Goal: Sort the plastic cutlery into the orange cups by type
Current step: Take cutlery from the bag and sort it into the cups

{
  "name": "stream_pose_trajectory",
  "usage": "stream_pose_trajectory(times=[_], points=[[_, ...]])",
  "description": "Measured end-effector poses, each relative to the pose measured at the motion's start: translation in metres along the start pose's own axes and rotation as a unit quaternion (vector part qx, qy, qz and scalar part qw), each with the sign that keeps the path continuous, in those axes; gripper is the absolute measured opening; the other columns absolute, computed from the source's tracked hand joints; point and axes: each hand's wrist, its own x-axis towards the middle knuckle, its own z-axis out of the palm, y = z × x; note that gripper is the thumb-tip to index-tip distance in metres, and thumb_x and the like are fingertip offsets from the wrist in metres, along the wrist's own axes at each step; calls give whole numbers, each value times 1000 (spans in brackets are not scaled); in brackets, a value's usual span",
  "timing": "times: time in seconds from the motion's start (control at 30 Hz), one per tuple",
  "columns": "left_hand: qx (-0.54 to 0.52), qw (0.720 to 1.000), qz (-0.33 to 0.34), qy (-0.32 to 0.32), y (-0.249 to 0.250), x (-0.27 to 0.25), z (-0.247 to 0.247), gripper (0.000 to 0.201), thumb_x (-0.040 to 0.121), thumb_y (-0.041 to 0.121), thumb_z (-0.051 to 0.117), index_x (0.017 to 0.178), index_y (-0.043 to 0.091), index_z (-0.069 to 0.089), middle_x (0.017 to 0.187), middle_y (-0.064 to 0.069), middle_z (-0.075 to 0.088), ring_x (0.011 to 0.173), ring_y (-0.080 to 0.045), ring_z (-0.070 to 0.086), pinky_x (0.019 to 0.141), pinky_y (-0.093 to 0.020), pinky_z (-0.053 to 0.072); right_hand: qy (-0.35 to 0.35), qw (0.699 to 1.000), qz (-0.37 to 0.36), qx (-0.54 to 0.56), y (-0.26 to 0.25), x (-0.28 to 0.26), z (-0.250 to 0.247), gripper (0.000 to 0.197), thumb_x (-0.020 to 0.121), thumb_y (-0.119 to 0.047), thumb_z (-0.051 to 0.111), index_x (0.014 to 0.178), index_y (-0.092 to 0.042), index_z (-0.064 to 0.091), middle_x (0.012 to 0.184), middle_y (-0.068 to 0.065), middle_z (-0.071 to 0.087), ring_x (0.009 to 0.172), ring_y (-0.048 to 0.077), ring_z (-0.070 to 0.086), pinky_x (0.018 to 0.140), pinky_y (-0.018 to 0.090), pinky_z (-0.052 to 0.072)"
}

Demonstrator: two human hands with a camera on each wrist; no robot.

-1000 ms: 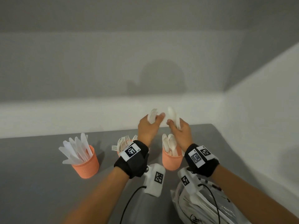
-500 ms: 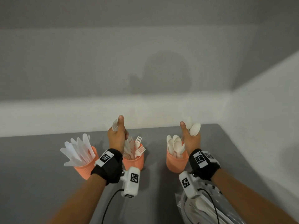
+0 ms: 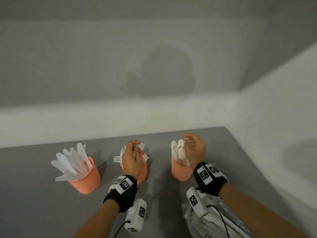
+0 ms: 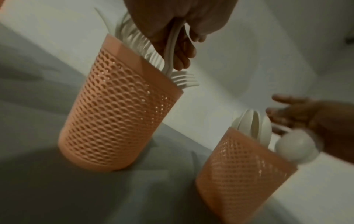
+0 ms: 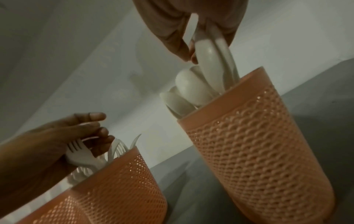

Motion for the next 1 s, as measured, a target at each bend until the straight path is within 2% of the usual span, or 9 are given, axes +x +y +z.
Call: stream_pose_trajectory(times=[0.1, 0.23, 0.33, 0.43, 0.5, 0.6, 0.83, 0.93, 1.0], points=[[135, 986, 78, -53, -3, -1, -3, 32, 84, 18, 36, 97, 16, 65, 87, -4, 67, 82, -26, 60, 77, -32, 42, -39, 993, -65, -92, 4, -2, 2, 34, 79, -10, 39, 94, -9, 70, 104, 7, 64, 98, 22, 59, 87, 25, 41], [213, 958, 102, -162, 5, 0, -8, 33, 85, 8, 40, 105, -1, 65, 104, -17, 65, 97, -33, 63, 85, -33, 48, -142, 934, -125, -303, 2, -5, 5, 73, 82, -38, 8, 127, -1, 53, 136, 20, 49, 130, 34, 41, 109, 43, 29], [338, 910, 95, -222, 9, 2, -10, 55, 95, 38, 25, 102, 1, 66, 102, -14, 68, 99, -34, 65, 94, -41, 46, -219, 868, -99, -435, -2, -9, 5, 89, 75, -48, -13, 145, -13, 29, 157, 12, 17, 146, 25, 10, 117, 45, 6], [427, 865, 97, -244, 9, 6, -13, 107, 77, 72, -15, 134, 3, 45, 136, -16, 50, 131, -32, 41, 113, -43, 25, -259, 833, -56, -486, -10, -8, 5, 63, 95, -47, 4, 146, -18, 28, 158, 11, 9, 147, 25, 3, 117, 47, 2], [436, 855, 88, -266, 8, 10, -15, 122, 59, 79, -28, 146, 11, 21, 152, -14, 27, 144, -29, 17, 118, -40, 8, -290, 824, -13, -487, -18, -5, 3, 57, 98, -48, 15, 147, -22, 23, 158, 12, 4, 147, 26, 0, 116, 51, 0], [418, 865, 91, -264, 17, 13, -18, 122, 53, 82, -30, 149, 17, 6, 157, -11, 9, 146, -26, -1, 118, -38, -1, -299, 851, 29, -431, -29, -1, -2, 61, 96, -54, 17, 150, -25, 12, 159, 11, -1, 147, 25, -3, 115, 52, -2], [279, 926, 110, -229, 51, -6, -12, 99, 72, 79, 3, 148, 18, 15, 156, -7, 19, 146, -21, 8, 118, -36, 13, -249, 937, 44, -241, -52, -5, -36, 58, 98, -48, 25, 149, -23, 17, 158, 7, 12, 147, 21, 6, 119, 41, 6], [181, 947, 79, -253, 72, -23, -4, 70, 92, 57, 29, 147, 15, 17, 153, -9, 26, 142, -23, 22, 116, -36, 21, -210, 964, 32, -162, -66, -18, -59, 50, 99, -39, 33, 143, -15, 33, 147, 5, 38, 138, 19, 32, 112, 29, 21], [132, 949, 42, -283, 78, -32, 1, 54, 96, 35, 41, 143, 11, 28, 139, -14, 45, 129, -26, 43, 109, -37, 34, -194, 972, 20, -131, -71, -28, -73, 25, 98, -25, 43, 116, -15, 57, 115, 10, 61, 104, 19, 60, 98, 33, 40]])
